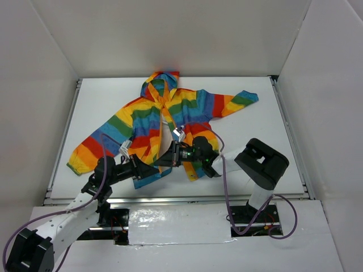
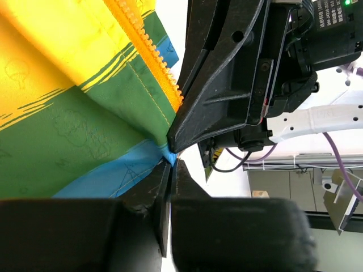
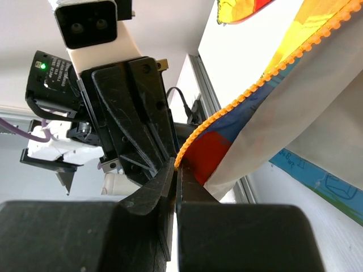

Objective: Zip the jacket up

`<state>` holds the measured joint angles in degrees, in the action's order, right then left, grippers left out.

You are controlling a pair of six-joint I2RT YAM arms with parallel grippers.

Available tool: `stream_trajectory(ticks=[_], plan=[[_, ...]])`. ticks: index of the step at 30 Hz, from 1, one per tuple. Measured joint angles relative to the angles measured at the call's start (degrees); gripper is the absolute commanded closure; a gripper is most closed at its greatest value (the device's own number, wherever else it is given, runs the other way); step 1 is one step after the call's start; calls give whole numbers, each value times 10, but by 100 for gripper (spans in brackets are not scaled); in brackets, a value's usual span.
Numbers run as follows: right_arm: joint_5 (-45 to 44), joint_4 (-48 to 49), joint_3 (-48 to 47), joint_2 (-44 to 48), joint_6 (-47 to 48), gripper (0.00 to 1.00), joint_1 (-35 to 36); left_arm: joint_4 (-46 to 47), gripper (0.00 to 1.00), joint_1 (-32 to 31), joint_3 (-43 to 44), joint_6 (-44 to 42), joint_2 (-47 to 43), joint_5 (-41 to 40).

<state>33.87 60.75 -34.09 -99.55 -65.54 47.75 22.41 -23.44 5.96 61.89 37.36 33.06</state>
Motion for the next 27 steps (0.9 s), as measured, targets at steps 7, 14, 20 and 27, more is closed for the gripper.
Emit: stream_trajectory(ticks=[7, 14, 20, 27], plan=[[3, -47, -18, 0, 17, 100, 0, -1, 96, 0, 0, -3, 8, 0], [6, -190, -58, 21, 58, 91, 2, -23, 78, 0, 5, -24, 22, -4], [7, -267, -70, 59, 83, 81, 2, -38, 100, 0, 16, -46, 22, -3], [27, -269, -60, 73, 84, 75, 2, -32, 100, -1, 17, -47, 26, 6]])
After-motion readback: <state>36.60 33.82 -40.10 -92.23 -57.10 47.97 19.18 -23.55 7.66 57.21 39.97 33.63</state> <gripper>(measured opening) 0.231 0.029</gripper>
